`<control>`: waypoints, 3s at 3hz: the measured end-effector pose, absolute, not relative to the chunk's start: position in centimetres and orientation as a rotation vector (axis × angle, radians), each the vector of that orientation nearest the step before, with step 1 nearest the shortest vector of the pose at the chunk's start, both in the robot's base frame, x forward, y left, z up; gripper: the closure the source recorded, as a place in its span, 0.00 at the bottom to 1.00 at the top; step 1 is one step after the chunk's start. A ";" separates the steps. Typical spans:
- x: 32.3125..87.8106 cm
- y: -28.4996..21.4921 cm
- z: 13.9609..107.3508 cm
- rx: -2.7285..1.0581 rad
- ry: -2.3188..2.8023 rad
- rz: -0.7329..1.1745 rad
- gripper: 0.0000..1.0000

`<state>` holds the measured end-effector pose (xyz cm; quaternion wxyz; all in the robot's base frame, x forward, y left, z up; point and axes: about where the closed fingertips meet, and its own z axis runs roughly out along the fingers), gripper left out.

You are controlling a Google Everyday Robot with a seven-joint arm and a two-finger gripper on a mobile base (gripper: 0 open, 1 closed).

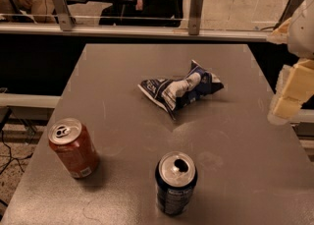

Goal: Move blue chip bag near coke can

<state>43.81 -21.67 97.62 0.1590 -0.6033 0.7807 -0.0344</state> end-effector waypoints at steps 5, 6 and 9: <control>53.2 -15.4 92.8 -1.957 1.990 0.066 0.00; 55.2 -14.1 90.9 -2.068 1.903 0.105 0.00; 58.4 -12.9 87.0 -2.267 1.879 0.168 0.40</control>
Offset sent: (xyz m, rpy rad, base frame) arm 0.0494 0.0173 -0.0209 0.0068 0.0191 0.0962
